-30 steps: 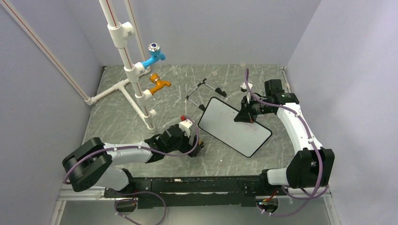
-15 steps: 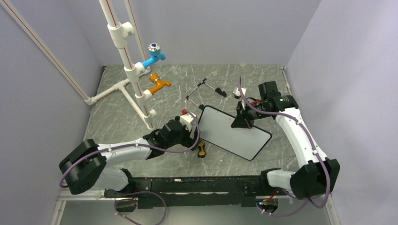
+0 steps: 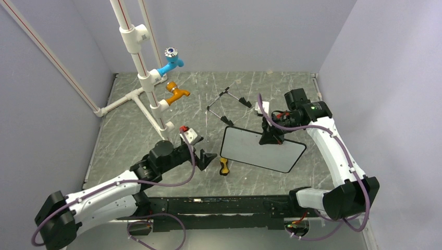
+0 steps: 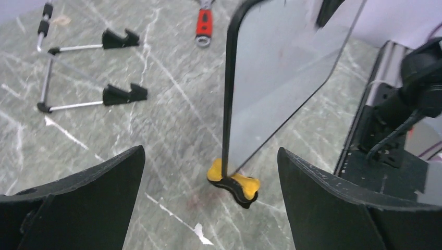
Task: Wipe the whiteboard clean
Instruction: Pass from the right arm to the left, then place the whiteboard at the center of the board.
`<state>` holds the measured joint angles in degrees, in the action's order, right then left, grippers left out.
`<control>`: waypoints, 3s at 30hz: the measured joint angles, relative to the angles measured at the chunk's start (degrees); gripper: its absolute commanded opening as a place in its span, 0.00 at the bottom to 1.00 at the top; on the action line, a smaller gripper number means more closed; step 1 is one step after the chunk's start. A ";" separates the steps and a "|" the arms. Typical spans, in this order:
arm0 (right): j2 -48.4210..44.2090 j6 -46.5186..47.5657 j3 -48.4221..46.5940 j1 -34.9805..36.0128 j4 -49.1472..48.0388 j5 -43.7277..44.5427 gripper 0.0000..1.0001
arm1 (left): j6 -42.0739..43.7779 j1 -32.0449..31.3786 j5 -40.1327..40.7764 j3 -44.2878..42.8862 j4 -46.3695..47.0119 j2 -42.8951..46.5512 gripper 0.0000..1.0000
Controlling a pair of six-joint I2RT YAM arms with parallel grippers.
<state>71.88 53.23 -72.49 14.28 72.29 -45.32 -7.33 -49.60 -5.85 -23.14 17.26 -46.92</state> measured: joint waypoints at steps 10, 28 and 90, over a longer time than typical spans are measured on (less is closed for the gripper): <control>1.51 4.52 -0.52 8.37 4.52 2.25 0.00 | 0.20 0.31 -11.02 7.32 3.19 7.58 0.99; 2.32 6.84 -0.98 9.55 5.70 2.32 0.00 | 2.43 0.31 -19.80 9.73 12.83 0.72 0.96; -5.55 -23.87 7.34 -32.63 -24.22 -20.44 0.93 | -6.36 10.25 3.76 -28.65 18.16 -38.40 0.00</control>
<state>66.32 29.36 -65.14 -18.35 48.07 -65.76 -13.69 -39.35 -2.09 -51.79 35.42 -85.32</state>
